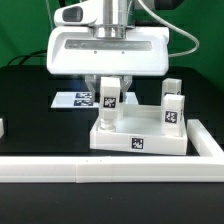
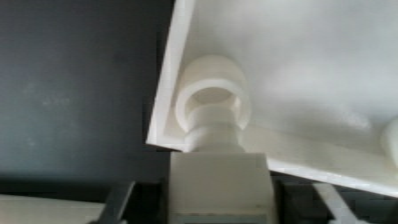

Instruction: Assemble square table

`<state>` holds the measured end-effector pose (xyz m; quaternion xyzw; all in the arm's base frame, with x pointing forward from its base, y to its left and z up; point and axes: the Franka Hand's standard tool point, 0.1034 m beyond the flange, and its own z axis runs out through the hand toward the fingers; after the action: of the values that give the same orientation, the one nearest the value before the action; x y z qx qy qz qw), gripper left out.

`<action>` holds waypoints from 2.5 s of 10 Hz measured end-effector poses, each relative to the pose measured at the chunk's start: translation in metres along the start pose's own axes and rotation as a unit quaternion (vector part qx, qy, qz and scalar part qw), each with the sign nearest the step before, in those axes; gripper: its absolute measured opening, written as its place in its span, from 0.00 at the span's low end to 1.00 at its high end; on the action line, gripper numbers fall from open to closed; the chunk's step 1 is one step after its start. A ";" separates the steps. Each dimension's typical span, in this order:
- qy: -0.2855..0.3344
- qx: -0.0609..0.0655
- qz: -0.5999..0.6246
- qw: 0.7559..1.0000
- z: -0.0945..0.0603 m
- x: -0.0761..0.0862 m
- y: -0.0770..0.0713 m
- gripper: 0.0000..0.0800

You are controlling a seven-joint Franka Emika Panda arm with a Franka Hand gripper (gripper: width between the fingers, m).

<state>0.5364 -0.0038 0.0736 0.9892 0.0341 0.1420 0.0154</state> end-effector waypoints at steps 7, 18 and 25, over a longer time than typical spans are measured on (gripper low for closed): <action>-0.004 -0.007 -0.002 1.000 0.011 -0.008 0.003 0.36; 0.045 -0.040 -0.005 0.998 0.015 -0.008 0.015 0.49; 0.040 -0.038 -0.004 0.998 0.015 -0.009 0.015 0.81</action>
Offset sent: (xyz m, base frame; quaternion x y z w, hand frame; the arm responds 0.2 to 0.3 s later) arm 0.0002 0.0037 -0.0079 -0.0007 0.0143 -0.0005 0.9999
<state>0.5333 -0.0198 0.0577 0.9813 0.0328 0.1822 0.0518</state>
